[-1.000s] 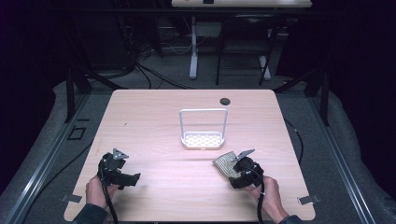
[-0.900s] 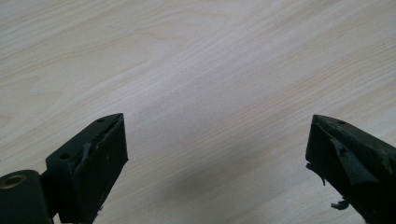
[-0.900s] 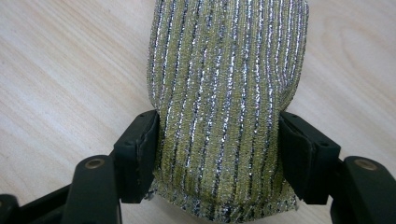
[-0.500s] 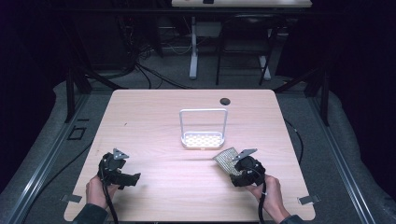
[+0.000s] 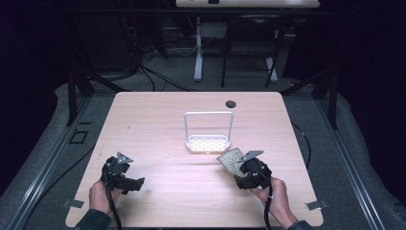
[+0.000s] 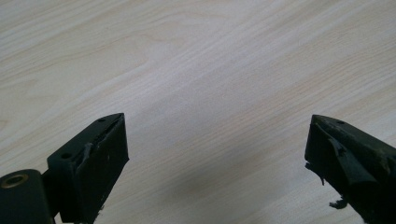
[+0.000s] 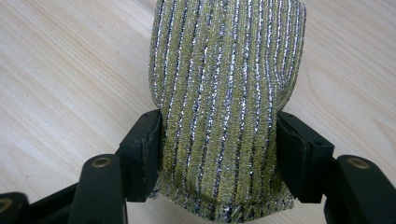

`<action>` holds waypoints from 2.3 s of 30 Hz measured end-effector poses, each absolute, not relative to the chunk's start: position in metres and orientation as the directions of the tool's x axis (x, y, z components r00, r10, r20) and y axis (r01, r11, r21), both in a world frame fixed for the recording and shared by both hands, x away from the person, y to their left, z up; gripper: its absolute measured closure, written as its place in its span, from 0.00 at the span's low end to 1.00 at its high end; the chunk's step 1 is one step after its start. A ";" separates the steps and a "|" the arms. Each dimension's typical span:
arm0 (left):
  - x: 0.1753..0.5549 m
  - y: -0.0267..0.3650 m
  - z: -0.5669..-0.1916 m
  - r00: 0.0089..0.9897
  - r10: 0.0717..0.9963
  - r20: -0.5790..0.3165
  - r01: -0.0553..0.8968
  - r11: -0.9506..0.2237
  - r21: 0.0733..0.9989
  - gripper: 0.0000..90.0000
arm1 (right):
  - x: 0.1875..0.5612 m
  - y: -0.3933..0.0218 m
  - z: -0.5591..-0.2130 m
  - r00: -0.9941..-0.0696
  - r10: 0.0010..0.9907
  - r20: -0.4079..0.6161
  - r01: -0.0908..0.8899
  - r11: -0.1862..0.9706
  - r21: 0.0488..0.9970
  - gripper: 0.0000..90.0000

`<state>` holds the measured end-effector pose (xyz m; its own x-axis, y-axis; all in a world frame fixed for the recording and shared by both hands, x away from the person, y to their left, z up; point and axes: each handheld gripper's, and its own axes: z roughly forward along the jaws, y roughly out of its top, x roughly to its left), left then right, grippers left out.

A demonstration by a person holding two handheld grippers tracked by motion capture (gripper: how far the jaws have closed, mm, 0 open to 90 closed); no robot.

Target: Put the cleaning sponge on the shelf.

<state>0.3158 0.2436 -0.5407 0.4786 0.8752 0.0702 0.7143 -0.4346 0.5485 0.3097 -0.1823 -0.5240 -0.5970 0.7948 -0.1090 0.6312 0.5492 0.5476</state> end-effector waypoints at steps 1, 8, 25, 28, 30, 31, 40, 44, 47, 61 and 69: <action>0.316 0.243 -0.541 0.480 0.874 0.071 0.713 -0.436 0.549 0.06 | 0.310 -0.182 -0.522 -0.598 0.794 -0.110 0.629 0.550 0.549 0.43; 0.317 0.242 -0.542 0.484 0.872 0.074 0.713 -0.442 0.545 0.07 | 0.314 -0.175 -0.519 -0.596 0.794 -0.119 0.620 0.549 0.561 0.46; 0.317 0.241 -0.541 0.484 0.872 0.076 0.710 -0.442 0.548 0.07 | 0.324 -0.155 -0.515 -0.607 0.782 -0.141 0.594 0.564 0.574 0.51; 0.318 0.241 -0.542 0.489 0.869 0.076 0.709 -0.447 0.545 0.07 | 0.326 -0.152 -0.515 -0.610 0.780 -0.143 0.589 0.566 0.577 0.52; 0.318 0.240 -0.542 0.489 0.869 0.081 0.708 -0.449 0.545 0.07 | 0.327 -0.151 -0.515 -0.610 0.779 -0.145 0.588 0.568 0.576 0.52; 0.318 0.240 -0.543 0.491 0.867 0.078 0.709 -0.450 0.543 0.07 | 0.328 -0.149 -0.515 -0.609 0.780 -0.145 0.588 0.567 0.577 0.53; 0.318 0.240 -0.542 0.495 0.865 0.079 0.707 -0.454 0.542 0.07 | 0.333 -0.140 -0.514 -0.614 0.773 -0.156 0.577 0.575 0.580 0.54; 0.318 0.239 -0.542 0.497 0.864 0.079 0.707 -0.455 0.541 0.07 | 0.338 -0.135 -0.515 -0.615 0.773 -0.157 0.574 0.575 0.583 0.54; 0.318 0.239 -0.542 0.496 0.865 0.079 0.706 -0.455 0.543 0.07 | 0.343 -0.132 -0.515 -0.612 0.776 -0.152 0.575 0.569 0.588 0.54; 0.319 0.238 -0.542 0.495 0.866 0.075 0.706 -0.451 0.546 0.07 | 0.362 -0.117 -0.514 -0.604 0.782 -0.154 0.566 0.557 0.608 0.53; 0.320 0.237 -0.542 0.501 0.862 0.074 0.705 -0.456 0.543 0.08 | 0.375 -0.110 -0.516 -0.587 0.792 -0.169 0.569 0.552 0.610 0.53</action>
